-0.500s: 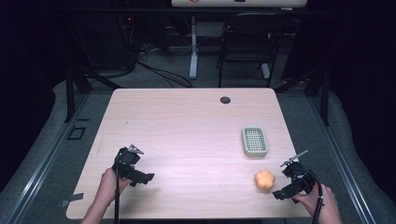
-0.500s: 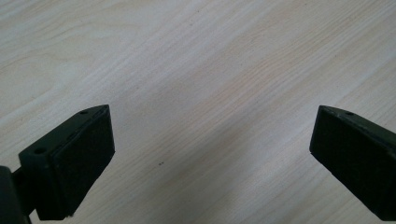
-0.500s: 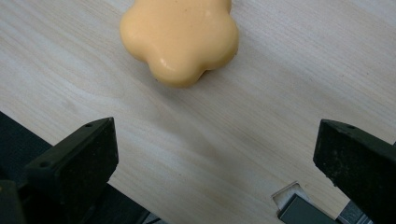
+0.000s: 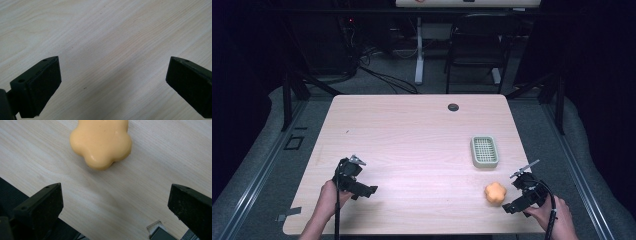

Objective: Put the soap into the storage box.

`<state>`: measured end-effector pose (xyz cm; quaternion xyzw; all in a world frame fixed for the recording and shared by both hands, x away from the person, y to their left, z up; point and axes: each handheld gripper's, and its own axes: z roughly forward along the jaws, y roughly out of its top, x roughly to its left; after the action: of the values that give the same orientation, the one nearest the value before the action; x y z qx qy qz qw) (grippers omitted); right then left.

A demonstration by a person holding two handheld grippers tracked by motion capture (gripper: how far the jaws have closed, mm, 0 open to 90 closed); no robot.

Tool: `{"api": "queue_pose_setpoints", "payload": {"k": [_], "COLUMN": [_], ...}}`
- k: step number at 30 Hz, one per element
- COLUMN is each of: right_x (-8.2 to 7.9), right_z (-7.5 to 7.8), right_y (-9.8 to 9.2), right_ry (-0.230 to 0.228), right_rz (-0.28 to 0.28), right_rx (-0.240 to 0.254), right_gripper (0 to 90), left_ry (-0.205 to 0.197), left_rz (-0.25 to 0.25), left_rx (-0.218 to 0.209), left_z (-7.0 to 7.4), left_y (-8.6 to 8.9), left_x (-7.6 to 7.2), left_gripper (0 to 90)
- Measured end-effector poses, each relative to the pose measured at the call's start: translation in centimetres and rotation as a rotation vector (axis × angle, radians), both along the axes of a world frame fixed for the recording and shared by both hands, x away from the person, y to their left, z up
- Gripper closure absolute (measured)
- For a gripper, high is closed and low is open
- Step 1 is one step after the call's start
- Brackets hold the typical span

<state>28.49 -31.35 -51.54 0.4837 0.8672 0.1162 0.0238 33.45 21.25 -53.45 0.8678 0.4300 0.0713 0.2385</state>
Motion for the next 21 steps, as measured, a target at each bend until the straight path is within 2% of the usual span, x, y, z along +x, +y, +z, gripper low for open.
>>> {"api": "queue_pose_setpoints", "payload": {"k": [3, 7, 9, 10, 12, 13, 14, 15, 16, 17, 18, 21], "right_x": [0.1, 0.3, 0.2, 0.4, 0.5, 0.5, 0.6, 0.6, 0.8, 0.9, 0.9, 1.2], "right_z": [0.1, 0.2, 0.2, 0.4, 0.5, 0.4, 0.5, 0.4, 0.5, 0.5, 0.4, 0.4], "right_y": [0.1, 0.4, 0.7, 0.8, 1.0, 1.2, 1.3, 1.5, 1.5, 1.7, 1.9, 2.4], "right_ry": [-0.003, 0.013, -0.009, 0.004, -0.003, -0.013, -0.004, -0.015, -0.008, -0.005, -0.009, -0.01], "right_rz": [0.006, 0.016, 0.003, 0.02, 0.028, 0.019, 0.031, 0.023, 0.037, 0.042, 0.037, 0.055], "right_rx": [-0.012, 0.022, 0.027, 0.016, 0.007, 0.023, 0.011, 0.017, -0.007, -0.013, 0.002, -0.021], "right_gripper": [0.0, 0.0, 0.0, 0.0, 0.0, 0.0, 0.0, 0.0, 0.0, 0.0, 0.0, 0.0], "left_ry": [0.003, 0.002, 0.002, 0.002, 0.001, 0.002, 0.002, 0.002, 0.002, 0.002, 0.003, 0.003], "left_rz": [0.0, 0.0, 0.001, 0.002, 0.001, 0.001, 0.001, 0.001, 0.001, 0.001, 0.002, 0.002], "left_rx": [0.0, 0.0, -0.001, -0.002, -0.001, -0.001, -0.001, 0.0, 0.0, 0.0, 0.0, 0.0], "left_z": [0.0, 0.0, 0.0, 0.0, 0.0, 0.0, 0.0, 0.0, 0.0, 0.0, 0.0, 0.0], "left_y": [0.0, 0.0, 0.0, 0.0, 0.0, 0.0, 0.0, 0.0, 0.0, 0.0, 0.1, 0.0], "left_x": [0.0, 0.0, 0.0, 0.0, 0.0, 0.0, 0.0, 0.0, 0.0, 0.0, 0.0, 0.0], "left_gripper": [0.0, 0.0, 0.0, 0.0, 0.0, 0.0, 0.0, 0.0, 0.0, 0.0, 0.0, 0.0]}}
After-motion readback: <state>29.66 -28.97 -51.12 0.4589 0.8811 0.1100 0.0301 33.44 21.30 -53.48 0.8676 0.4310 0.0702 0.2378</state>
